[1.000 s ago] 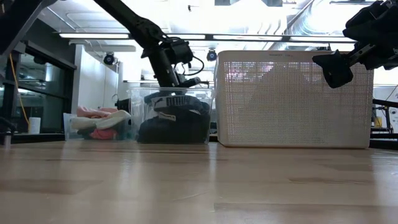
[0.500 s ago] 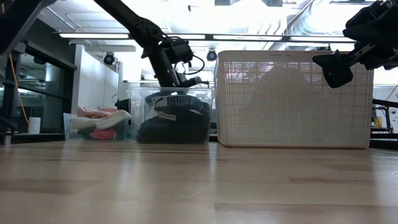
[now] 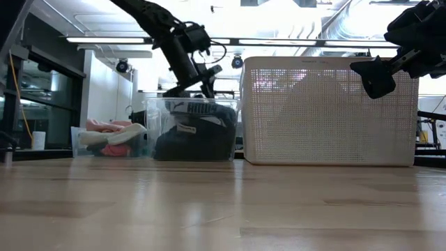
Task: Pick & Place Cloths
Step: Put the gray boxer into the left transparent bin
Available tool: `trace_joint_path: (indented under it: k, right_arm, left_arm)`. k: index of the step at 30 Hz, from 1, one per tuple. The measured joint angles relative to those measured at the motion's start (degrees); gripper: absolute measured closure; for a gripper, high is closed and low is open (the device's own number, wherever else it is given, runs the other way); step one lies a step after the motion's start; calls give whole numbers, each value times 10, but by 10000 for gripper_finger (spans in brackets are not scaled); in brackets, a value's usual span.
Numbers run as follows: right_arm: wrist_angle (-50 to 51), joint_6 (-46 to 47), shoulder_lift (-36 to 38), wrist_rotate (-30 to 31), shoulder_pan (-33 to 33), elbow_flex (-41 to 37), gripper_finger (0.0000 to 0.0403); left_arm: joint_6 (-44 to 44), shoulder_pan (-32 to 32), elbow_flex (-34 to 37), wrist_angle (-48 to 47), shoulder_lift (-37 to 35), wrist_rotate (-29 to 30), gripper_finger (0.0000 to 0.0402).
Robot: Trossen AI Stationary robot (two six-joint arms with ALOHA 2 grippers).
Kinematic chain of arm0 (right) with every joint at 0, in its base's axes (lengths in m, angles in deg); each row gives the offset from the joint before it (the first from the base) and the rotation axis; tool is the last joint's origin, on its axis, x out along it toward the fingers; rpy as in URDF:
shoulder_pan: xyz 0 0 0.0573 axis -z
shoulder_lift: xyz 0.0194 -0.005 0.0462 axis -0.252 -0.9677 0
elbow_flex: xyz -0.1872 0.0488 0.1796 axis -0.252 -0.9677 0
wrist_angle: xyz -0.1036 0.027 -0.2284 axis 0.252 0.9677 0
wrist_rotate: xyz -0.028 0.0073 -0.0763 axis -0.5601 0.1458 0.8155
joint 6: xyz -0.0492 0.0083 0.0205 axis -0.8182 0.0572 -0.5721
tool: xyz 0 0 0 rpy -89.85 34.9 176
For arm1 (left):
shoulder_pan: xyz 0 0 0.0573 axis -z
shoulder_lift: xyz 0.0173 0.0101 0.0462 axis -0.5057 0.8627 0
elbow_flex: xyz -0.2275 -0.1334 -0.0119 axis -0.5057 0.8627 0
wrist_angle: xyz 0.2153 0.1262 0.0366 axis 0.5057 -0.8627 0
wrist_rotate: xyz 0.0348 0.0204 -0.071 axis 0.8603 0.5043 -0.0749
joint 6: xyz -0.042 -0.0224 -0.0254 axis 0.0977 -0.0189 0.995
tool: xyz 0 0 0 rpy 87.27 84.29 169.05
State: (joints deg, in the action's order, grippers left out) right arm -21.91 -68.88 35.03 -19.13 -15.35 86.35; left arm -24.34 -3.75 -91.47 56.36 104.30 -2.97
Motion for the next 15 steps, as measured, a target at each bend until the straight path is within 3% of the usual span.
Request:
trace_joint_path:
  k: [15]
  right_arm:
    - [0,0,0,0,0,0,85]
  left_arm:
    - [-16,0,-1,-35,-75,18,103]
